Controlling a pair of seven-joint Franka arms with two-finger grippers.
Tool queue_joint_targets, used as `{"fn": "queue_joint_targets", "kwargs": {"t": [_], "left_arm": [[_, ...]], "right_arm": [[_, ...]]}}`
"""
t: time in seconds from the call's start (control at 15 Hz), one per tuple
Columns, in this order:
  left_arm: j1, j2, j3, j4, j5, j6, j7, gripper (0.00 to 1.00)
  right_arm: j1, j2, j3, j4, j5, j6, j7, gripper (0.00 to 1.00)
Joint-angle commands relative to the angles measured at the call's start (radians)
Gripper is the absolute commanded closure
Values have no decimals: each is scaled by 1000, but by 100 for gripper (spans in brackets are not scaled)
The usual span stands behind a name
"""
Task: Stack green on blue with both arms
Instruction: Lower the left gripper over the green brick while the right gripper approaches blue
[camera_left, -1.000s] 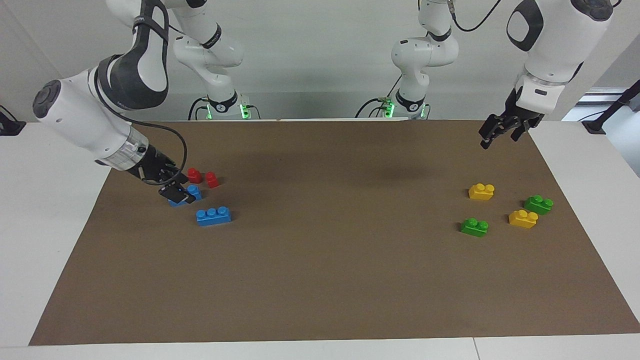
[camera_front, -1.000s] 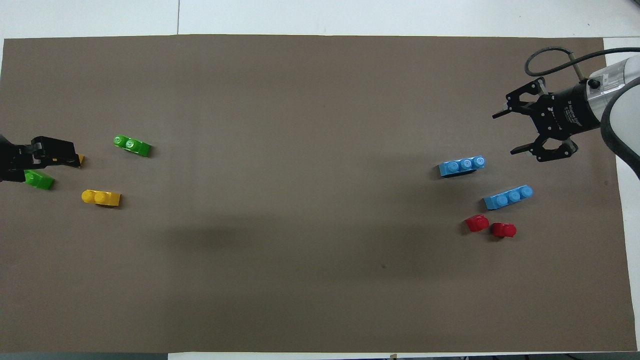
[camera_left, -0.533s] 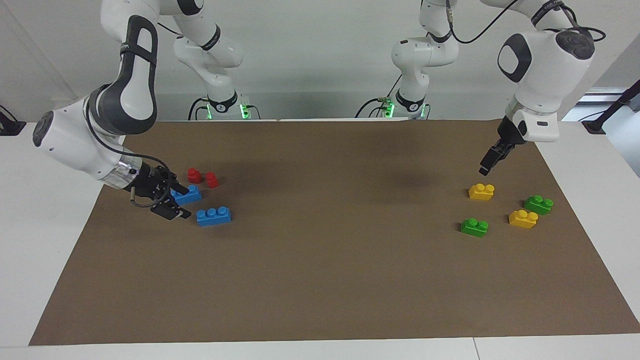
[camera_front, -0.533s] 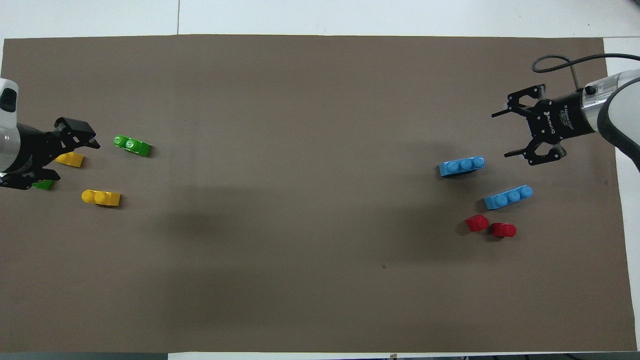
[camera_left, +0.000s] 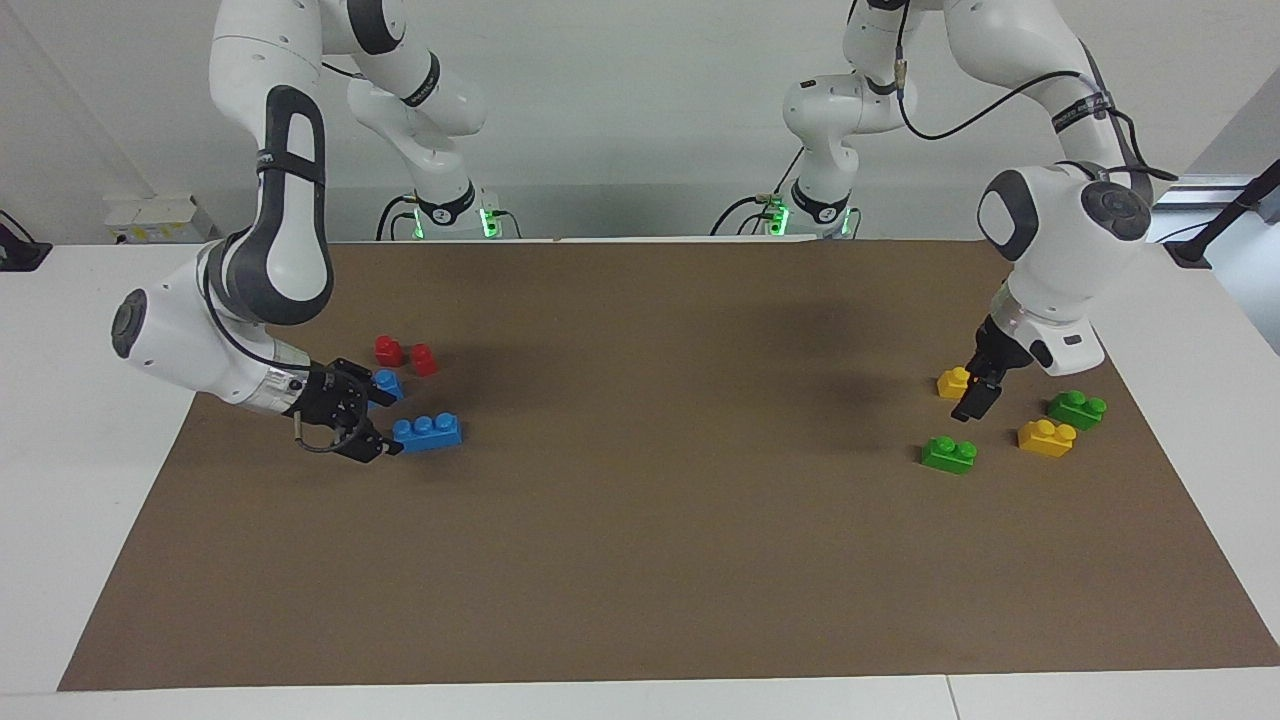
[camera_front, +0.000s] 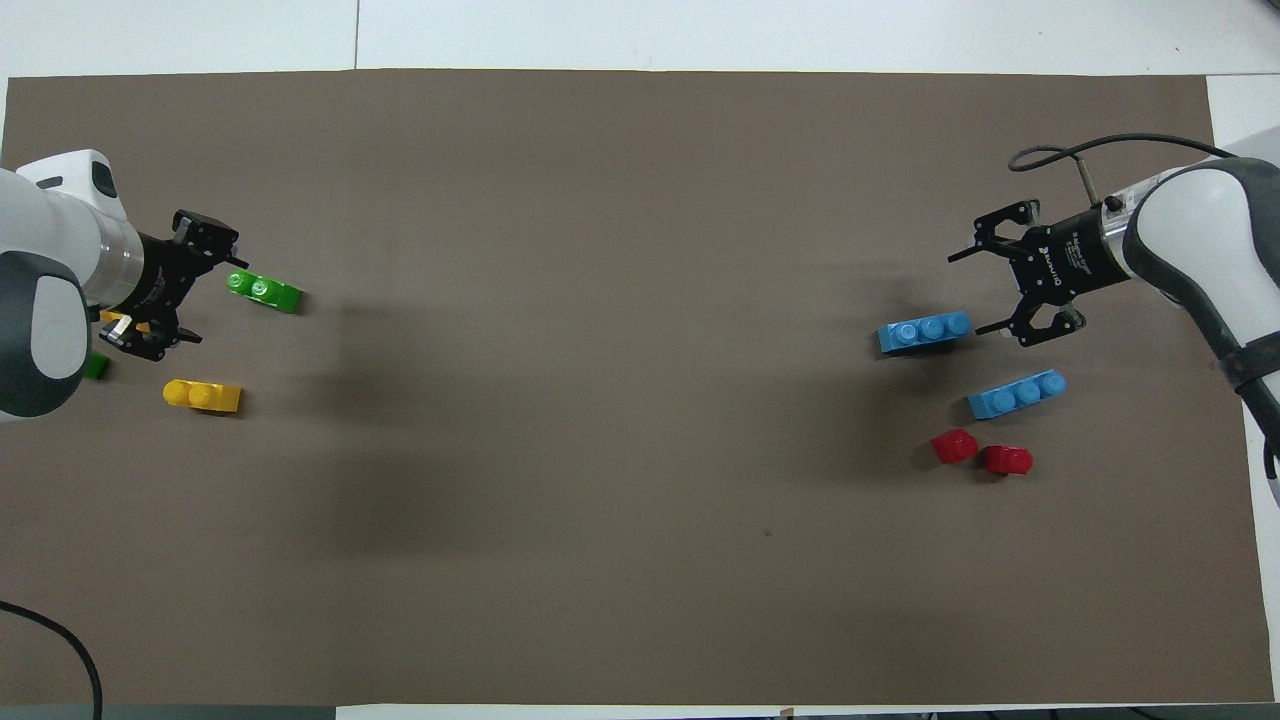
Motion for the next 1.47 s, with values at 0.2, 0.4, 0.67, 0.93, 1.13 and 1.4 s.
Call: {"fn": "queue_joint_targets", "kwargs": {"t": [0.2,0.4,0.67,0.93,1.13,1.4], "left_arm": [[22,158,1,100,-12,74,-240,0],[24,186,1,103,-18,118,-255,0],[25,218,2,100,-14,172,-256,0],[30,224,2,59,-11,202,-255,0],[30,224,4,51,-11,206,-253,1],[32,224,4,51,-11,203,-244,61]], "right_arm": [[-14,39,5,-31,28,16,-51,6],[-17,39,4,-54,61,31,-55,5],[-23,30,5,-98,63,66,-63,5],[-26,21,4,-140,97,105,-83,5],[-26,18,4,-154,101,117,-84,5],[-42,13,4,-178,127,157,-86,7]]}}
